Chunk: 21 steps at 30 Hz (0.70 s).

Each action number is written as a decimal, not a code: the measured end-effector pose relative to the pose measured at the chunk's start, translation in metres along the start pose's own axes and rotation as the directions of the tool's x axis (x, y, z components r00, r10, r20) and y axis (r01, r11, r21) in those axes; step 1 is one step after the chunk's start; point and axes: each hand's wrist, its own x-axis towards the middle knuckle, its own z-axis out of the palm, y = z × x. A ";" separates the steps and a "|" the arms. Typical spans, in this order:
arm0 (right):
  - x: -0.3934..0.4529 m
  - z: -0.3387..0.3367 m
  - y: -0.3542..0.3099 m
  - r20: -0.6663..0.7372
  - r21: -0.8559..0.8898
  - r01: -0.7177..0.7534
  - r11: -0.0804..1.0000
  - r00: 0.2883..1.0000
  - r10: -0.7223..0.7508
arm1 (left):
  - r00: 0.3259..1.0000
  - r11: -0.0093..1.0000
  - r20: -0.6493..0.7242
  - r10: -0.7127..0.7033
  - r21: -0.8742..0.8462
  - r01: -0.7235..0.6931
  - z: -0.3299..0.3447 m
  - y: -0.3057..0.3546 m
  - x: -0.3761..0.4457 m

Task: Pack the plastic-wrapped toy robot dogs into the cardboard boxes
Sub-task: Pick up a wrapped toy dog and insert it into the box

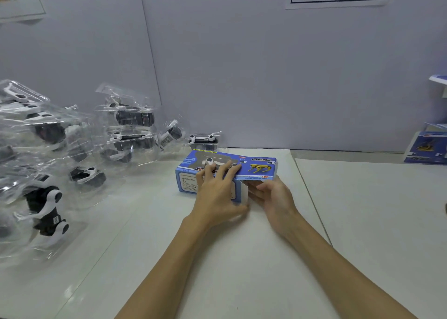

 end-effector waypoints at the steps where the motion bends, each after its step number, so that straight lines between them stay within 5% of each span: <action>1: 0.000 -0.002 -0.001 0.018 0.000 0.012 1.000 1.000 -0.012 | 1.000 1.000 0.004 0.006 -0.005 -0.006 0.000 -0.001 0.000; 6: -0.004 -0.003 -0.015 0.044 -0.093 0.187 0.978 0.982 -0.184 | 0.994 0.997 -0.101 0.052 -0.055 -0.058 -0.006 0.002 0.000; 11: -0.007 -0.004 -0.043 0.082 -0.202 0.496 0.845 0.868 -0.490 | 0.897 0.873 -0.406 -0.174 -0.485 -0.051 -0.028 0.002 0.002; 14: -0.006 -0.016 -0.059 0.016 -0.125 0.605 0.787 0.794 -0.608 | 0.874 0.647 -0.403 -0.270 -0.749 -0.145 -0.046 0.007 0.004; 18: -0.003 -0.023 -0.066 0.026 -0.129 0.538 0.833 0.841 -0.540 | 0.906 0.242 -0.198 -0.374 -0.964 -0.110 -0.057 0.016 0.006; 21: -0.009 -0.013 -0.061 0.189 -0.192 0.569 0.800 0.821 -0.538 | 0.930 0.151 -0.132 -0.343 -0.985 -0.084 -0.054 0.024 0.007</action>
